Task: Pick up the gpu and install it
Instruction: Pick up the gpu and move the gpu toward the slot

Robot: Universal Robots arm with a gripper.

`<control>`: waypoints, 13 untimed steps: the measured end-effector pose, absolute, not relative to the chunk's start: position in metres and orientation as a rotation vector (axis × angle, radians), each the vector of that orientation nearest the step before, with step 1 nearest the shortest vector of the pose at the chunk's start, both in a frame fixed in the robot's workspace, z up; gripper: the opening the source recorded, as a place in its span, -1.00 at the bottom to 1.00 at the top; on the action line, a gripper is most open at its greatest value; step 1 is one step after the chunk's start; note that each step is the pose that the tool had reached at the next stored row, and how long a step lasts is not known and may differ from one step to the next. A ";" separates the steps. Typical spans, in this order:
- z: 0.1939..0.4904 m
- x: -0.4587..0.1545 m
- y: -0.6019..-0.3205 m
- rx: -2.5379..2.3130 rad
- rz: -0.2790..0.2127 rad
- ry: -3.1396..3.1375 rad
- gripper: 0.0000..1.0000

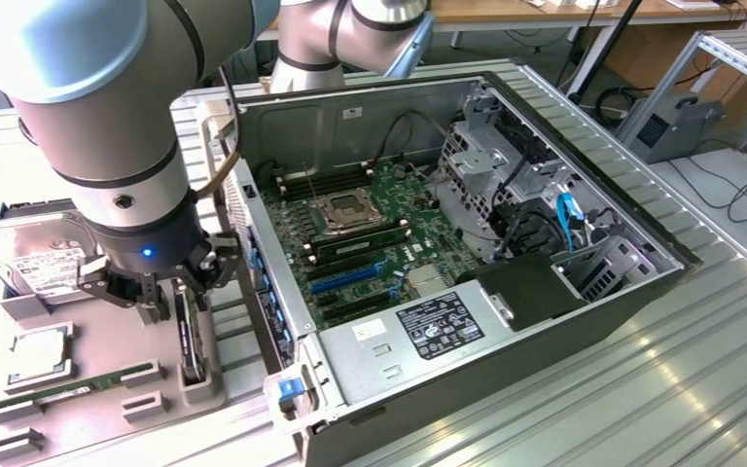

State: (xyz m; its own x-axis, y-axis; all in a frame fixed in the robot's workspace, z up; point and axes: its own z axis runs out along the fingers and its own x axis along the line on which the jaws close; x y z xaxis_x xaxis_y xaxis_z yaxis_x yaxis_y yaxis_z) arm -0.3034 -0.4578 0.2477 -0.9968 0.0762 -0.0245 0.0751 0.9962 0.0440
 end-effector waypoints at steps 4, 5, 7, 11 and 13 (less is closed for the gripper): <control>0.245 -0.304 -0.457 0.118 0.067 3.113 -0.15; 0.245 -0.304 -0.457 0.118 0.067 3.113 -0.15; 0.245 -0.304 -0.457 0.118 0.067 3.113 -0.15; 0.245 -0.304 -0.457 0.118 0.067 3.113 -0.44; 0.245 -0.304 -0.457 0.118 0.067 3.113 -0.48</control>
